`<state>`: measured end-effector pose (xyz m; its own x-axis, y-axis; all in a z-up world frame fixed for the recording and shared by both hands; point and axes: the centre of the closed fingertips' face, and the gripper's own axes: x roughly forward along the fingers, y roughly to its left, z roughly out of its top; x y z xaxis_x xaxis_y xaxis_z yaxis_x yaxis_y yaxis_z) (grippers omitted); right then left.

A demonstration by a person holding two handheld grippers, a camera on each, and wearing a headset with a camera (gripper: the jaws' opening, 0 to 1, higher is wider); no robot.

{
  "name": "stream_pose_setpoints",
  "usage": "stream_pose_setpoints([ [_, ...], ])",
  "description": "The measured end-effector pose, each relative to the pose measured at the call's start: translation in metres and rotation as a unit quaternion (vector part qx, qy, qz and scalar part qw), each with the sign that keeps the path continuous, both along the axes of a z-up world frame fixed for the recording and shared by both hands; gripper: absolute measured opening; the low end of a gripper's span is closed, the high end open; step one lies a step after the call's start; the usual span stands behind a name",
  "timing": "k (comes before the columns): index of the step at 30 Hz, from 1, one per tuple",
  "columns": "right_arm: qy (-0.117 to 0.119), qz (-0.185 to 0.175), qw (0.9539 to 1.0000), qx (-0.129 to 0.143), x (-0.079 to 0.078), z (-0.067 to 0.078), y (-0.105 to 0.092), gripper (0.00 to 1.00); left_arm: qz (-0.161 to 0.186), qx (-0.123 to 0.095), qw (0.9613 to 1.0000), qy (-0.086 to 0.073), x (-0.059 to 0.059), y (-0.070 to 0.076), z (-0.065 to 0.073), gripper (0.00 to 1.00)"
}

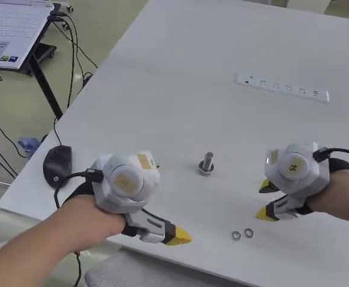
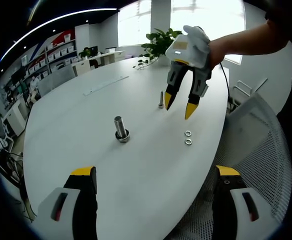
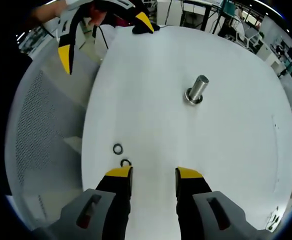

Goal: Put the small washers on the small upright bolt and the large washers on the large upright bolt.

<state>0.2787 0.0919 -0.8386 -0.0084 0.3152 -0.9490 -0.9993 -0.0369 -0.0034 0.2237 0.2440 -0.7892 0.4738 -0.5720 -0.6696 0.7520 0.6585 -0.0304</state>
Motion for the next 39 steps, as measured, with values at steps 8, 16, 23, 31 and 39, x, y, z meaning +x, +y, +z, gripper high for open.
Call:
stream_pose_setpoints([
  [8,0.002,0.004,0.9999,0.010,-0.018,-0.008,0.003,0.35,0.000,0.003,1.0000,0.000,-0.002,0.002,-0.001,0.96],
  [16,0.004,0.009,0.9999,0.008,-0.032,-0.021,-0.002,0.34,0.003,0.003,1.0000,-0.002,-0.001,0.004,-0.001,0.96],
  [23,-0.002,0.013,0.9998,0.012,-0.039,-0.032,-0.003,0.30,0.000,0.004,1.0000,0.001,-0.002,0.004,-0.003,0.95],
  [31,-0.001,0.016,0.9998,0.010,-0.041,-0.039,-0.003,0.27,-0.002,0.003,1.0000,0.000,0.000,0.003,-0.001,0.94],
  [39,-0.006,0.020,0.9997,0.013,-0.042,-0.039,0.000,0.23,-0.004,0.003,1.0000,-0.004,0.003,0.003,0.001,0.93],
])
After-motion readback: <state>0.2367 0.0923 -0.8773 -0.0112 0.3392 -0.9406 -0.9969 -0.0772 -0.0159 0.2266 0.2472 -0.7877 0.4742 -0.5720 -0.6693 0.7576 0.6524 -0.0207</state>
